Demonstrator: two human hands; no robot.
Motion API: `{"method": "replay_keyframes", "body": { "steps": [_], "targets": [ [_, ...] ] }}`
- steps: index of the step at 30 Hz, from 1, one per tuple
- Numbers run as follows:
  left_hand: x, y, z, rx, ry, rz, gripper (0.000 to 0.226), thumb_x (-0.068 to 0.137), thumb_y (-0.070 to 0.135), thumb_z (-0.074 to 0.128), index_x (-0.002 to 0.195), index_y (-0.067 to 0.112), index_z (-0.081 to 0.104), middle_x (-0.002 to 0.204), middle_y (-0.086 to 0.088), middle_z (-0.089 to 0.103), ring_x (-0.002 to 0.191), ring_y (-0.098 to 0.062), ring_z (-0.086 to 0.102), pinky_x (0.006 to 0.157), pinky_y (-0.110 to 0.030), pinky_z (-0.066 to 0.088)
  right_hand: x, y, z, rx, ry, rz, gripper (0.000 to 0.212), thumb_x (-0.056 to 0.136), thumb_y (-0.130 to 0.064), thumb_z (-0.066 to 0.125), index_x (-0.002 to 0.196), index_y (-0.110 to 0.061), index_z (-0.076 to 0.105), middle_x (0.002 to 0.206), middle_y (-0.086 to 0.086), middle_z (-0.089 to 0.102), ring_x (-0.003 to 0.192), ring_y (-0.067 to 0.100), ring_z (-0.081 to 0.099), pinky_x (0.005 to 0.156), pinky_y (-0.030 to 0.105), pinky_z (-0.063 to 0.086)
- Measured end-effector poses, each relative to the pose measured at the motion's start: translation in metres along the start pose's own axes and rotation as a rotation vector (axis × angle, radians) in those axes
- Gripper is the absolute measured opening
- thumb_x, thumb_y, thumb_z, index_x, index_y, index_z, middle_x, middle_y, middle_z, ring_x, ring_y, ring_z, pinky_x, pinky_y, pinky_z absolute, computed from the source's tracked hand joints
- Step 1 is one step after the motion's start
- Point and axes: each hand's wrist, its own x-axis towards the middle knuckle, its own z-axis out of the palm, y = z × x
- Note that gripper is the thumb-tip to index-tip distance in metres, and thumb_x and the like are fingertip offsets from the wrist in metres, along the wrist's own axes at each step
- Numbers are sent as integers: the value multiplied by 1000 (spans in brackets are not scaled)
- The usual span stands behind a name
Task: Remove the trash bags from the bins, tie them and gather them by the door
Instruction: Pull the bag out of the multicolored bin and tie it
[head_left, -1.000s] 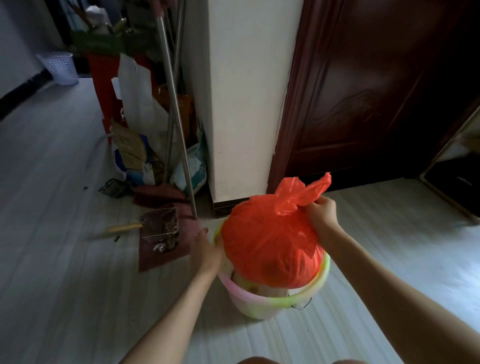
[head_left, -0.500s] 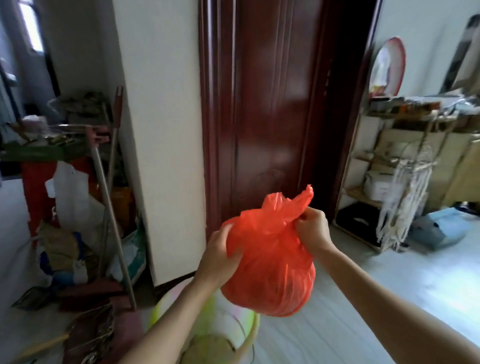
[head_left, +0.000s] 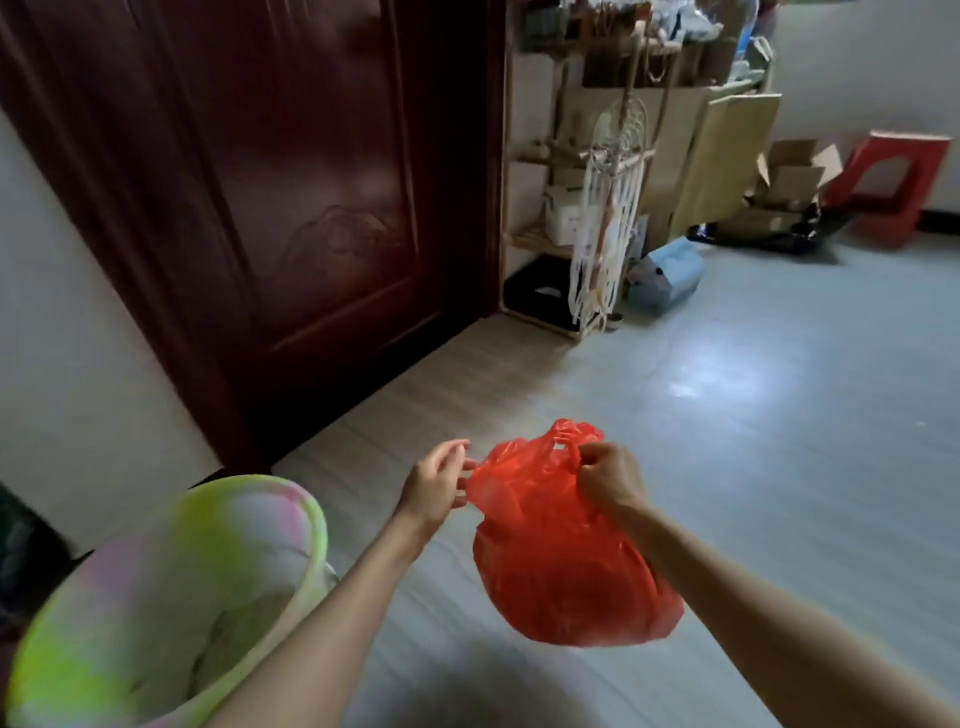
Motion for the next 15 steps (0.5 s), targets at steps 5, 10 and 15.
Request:
{"method": "replay_keyframes", "body": {
  "steps": [5, 10, 15],
  "targets": [
    [27, -30, 76, 221, -393, 69, 100, 61, 63, 70, 143, 35, 20, 136, 5, 36, 117, -17, 48, 93, -28, 44, 26, 63, -6, -77, -30, 28, 25, 77, 6, 51, 87, -3, 72, 92, 19, 71, 88, 22, 64, 64, 26, 40],
    [48, -41, 129, 459, -124, 178, 36, 80, 22, 62, 116, 23, 56, 100, -7, 67, 93, -26, 63, 72, -27, 46, 43, 86, -9, -18, -146, -86, 36, 77, 9, 51, 108, -3, 66, 101, 12, 67, 84, 3, 64, 60, 10, 34],
    [53, -20, 115, 163, -160, -26, 17, 85, -3, 45, 84, 9, 56, 60, -7, 57, 44, -17, 59, 48, -25, 50, 14, 125, -51, 166, -242, 129, 87, 75, 4, 67, 144, -19, 20, 136, -1, 34, 126, 14, 39, 103, 23, 34]
  ]
}}
